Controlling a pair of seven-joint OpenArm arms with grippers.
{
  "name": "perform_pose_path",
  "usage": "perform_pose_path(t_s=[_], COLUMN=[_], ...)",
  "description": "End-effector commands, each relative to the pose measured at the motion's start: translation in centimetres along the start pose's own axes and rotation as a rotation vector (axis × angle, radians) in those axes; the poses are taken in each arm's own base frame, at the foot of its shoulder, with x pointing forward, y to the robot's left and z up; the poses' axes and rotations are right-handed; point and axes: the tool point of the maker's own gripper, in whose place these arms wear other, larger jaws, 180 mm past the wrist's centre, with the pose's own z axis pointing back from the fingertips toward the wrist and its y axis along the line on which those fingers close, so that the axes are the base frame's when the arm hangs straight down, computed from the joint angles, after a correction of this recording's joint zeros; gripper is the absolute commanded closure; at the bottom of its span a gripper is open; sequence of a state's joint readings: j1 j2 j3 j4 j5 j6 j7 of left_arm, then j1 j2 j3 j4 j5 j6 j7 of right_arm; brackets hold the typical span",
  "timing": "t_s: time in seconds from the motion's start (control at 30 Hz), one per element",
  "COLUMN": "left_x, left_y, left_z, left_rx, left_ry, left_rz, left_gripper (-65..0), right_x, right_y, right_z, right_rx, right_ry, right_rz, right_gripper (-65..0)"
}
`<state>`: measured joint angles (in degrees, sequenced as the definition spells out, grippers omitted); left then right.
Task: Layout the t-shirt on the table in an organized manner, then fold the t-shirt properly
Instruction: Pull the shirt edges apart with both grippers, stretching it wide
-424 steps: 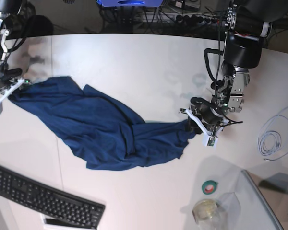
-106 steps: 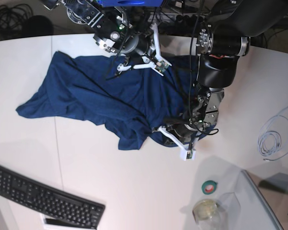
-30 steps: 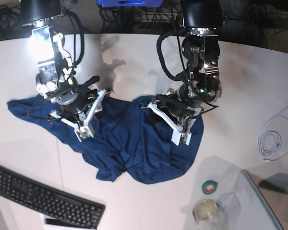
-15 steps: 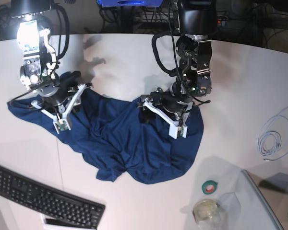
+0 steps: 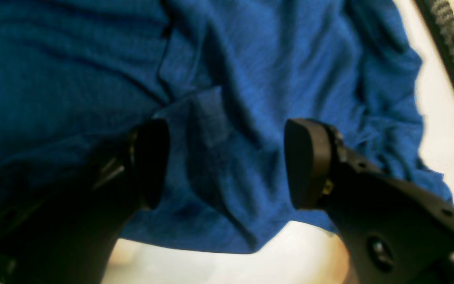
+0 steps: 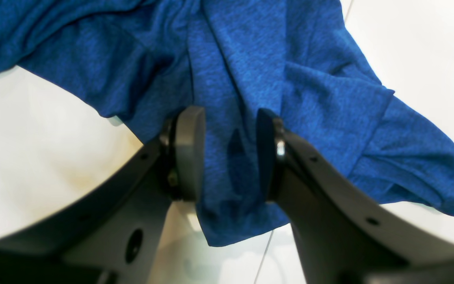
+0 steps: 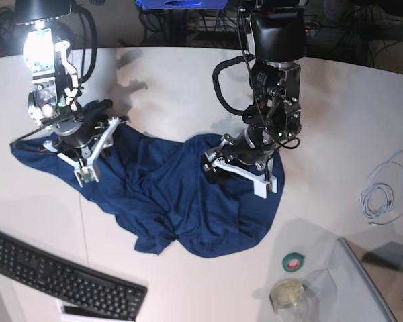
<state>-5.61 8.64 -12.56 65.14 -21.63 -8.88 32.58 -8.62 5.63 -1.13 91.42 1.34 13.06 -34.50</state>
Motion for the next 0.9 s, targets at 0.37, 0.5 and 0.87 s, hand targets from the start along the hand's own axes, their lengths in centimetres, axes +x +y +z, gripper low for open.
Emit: perform_pose_path(t_s=[0.37, 0.5, 0.87], left_x=[0.6, 0.6, 4.1], left_y=[-0.6, -0.5, -0.4], left_z=[-0.4, -0.4, 3.7], left_rx=[-0.016, -0.015, 0.015], left_ry=[-0.014, -0.015, -0.165], left_rz=[0.017, 0.019, -0.016], left_gripper=[-5.8, -1.6, 0.0], right_x=[-0.4, -1.0, -0.4], right_y=[-0.4, -0.4, -0.3], right_z=[-1.0, -1.4, -1.3], right_rx=[0.002, 0.005, 0.006], right_ry=[0.013, 0.028, -0.016], right_rz=[-0.010, -0.014, -0.015], right_gripper=[-20.7, -20.7, -20.7])
